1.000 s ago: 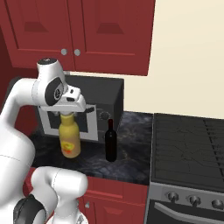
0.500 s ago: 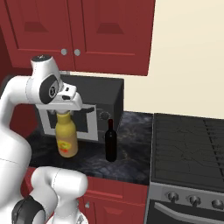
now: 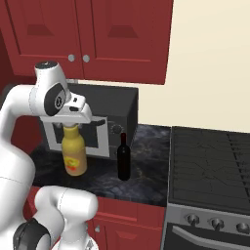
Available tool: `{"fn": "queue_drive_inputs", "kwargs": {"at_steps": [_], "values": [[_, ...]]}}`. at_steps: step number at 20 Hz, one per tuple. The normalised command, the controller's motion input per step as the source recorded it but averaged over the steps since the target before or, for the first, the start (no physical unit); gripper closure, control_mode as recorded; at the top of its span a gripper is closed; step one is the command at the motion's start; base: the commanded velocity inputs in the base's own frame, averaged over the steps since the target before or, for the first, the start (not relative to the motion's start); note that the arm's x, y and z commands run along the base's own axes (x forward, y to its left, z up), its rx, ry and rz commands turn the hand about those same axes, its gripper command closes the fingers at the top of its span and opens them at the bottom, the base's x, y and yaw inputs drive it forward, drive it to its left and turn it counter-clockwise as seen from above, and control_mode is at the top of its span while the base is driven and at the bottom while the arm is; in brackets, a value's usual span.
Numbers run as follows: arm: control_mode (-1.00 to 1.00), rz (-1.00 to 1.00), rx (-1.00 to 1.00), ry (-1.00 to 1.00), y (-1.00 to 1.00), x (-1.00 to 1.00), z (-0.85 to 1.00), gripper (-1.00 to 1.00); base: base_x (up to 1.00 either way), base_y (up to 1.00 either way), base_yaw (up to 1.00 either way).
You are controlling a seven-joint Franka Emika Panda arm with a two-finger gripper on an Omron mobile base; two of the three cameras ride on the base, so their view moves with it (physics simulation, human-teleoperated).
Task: There is a wine glass and glass cup on the dining counter. Place the wine bottle next to the wine glass and the juice bottle next to the glass cup.
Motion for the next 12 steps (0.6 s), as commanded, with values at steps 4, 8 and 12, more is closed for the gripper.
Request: {"fn": "queue_drive_inputs", "kwargs": {"at_steps": [4, 8, 12], "values": [[1.00, 0.00, 0.00, 0.00, 0.00, 0.00, 0.00, 1.00, -0.23, 0.04, 0.00], [1.00, 0.00, 0.00, 0.00, 0.00, 0.00, 0.00, 1.00, -0.42, 0.18, 0.00], [1.00, 0.00, 0.00, 0.00, 0.00, 0.00, 0.00, 1.00, -0.52, 0.23, 0.00]]}}
